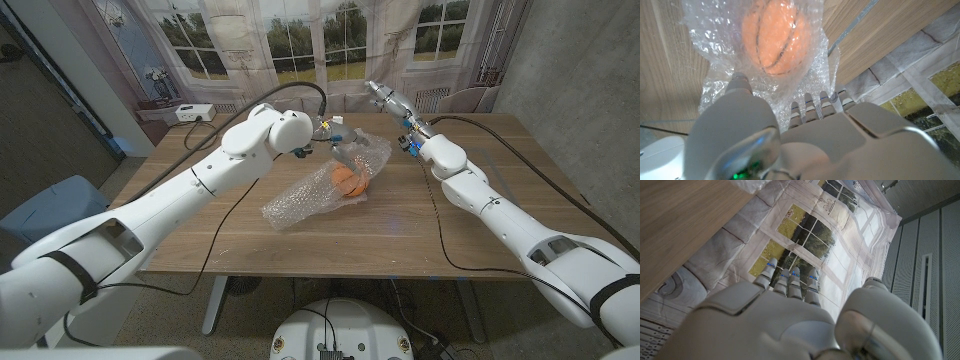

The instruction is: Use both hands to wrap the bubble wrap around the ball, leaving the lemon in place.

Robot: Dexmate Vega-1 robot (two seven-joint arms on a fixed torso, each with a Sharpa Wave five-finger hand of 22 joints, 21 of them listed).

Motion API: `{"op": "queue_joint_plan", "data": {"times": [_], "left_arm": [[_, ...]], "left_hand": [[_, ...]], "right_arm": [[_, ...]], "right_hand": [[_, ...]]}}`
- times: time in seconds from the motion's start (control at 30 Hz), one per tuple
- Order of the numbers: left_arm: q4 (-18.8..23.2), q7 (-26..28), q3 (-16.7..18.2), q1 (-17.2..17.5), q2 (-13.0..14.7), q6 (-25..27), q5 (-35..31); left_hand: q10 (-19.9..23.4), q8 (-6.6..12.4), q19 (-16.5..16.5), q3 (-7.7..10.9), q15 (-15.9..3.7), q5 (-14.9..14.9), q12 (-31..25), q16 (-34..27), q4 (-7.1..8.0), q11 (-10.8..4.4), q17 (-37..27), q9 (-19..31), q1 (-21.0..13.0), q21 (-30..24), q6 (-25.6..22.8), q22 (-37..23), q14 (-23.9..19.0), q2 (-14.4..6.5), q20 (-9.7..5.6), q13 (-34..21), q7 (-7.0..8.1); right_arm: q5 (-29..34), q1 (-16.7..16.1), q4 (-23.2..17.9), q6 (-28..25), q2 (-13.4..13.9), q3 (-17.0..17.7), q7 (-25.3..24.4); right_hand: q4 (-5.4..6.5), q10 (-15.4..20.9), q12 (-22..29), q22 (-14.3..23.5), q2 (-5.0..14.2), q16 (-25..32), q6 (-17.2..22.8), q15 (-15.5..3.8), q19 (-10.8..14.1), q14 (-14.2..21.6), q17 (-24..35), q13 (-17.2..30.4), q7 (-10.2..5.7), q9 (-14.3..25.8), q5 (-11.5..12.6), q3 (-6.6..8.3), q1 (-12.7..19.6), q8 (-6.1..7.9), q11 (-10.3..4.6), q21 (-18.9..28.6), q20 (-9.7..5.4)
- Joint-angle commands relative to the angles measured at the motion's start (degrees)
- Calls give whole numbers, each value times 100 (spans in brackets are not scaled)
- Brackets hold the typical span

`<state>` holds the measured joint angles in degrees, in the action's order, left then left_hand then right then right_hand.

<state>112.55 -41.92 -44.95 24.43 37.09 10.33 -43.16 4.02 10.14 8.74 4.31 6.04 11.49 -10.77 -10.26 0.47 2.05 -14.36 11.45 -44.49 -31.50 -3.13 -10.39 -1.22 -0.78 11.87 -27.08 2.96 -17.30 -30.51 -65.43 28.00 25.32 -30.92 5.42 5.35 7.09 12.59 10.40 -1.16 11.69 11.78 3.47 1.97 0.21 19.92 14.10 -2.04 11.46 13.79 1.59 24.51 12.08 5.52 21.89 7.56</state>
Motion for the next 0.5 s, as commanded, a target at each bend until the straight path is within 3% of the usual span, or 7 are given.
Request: {"op": "queue_joint_plan", "data": {"times": [0.03, 0.17, 0.23, 0.3, 0.33, 0.5], "left_arm": [[99, 616, 263, 15, 180, -45, 656], [39, 1512, 511, 276, 236, -319, 872], [-113, 2024, 676, 425, 224, -592, 1144], [-339, 2593, 860, 591, 181, -984, 1503], [-468, 2910, 953, 683, 142, -1207, 1682], [-1185, 4237, 1251, 999, -198, -2322, 2440]], "left_hand": [[-28, 31, 27, 1, -7, 27, -45, -50, -35, -8, 9, -3, 24, 33, -28, -11, 40, -15, 27, 0, -24], [173, 112, -217, 30, -181, 16, -158, -130, -85, -66, 97, -11, -18, 5, -165, -15, -136, -60, -19, 47, 23], [251, 131, -479, 46, -255, 6, -195, -176, -34, -67, 129, -14, 65, -56, -219, -17, -244, -171, -78, 80, 44], [202, 109, -581, 28, -246, -13, -177, -170, 64, 6, 144, -15, 226, -67, -167, -19, -223, -267, -123, 106, 94], [113, 74, -599, 12, -237, -23, -143, -159, 108, 30, 157, -17, 310, -56, -73, -18, -198, -299, -135, 125, 137], [83, 74, -637, -13, -233, -41, -132, -150, 217, 92, 189, -28, 506, -29, -34, -17, -182, -401, -170, 180, 220]], "right_arm": [[-44, 234, 472, 190, -166, -45, 127], [-59, 343, 729, 345, -246, -61, 195], [-51, 391, 844, 450, -284, -61, 198], [-49, 434, 935, 526, -307, -60, 209], [-46, 441, 953, 542, -313, -58, 198], [-66, 479, 1033, 609, -321, -46, 215]], "right_hand": [[-28, 91, 33, 4, -10, 46, 70, -4, 52, 34, -11, 15, -3, -3, 39, -9, 39, -9, -1, 2, 31], [-32, 96, 32, 4, -8, 44, 85, -22, 68, 39, -26, 10, 2, -4, 45, -11, 40, -6, 11, 0, 9], [-39, 106, 31, 4, -3, 36, 96, -70, 98, 35, -49, 2, 19, -4, 54, -13, 43, -6, 19, -1, -82], [-53, 134, 34, 4, 8, 32, 118, -115, 161, 59, -98, -13, 28, -6, 69, -16, 53, -6, 19, -2, -294], [-57, 143, 35, 3, 10, 28, 133, -130, 187, 59, -111, -17, 42, -6, 73, -17, 56, -2, 23, 2, -327], [-65, 167, 41, 3, 14, 26, 171, -145, 197, 71, -136, -24, 41, -6, 80, -19, 61, 7, 13, -7, -296]]}}
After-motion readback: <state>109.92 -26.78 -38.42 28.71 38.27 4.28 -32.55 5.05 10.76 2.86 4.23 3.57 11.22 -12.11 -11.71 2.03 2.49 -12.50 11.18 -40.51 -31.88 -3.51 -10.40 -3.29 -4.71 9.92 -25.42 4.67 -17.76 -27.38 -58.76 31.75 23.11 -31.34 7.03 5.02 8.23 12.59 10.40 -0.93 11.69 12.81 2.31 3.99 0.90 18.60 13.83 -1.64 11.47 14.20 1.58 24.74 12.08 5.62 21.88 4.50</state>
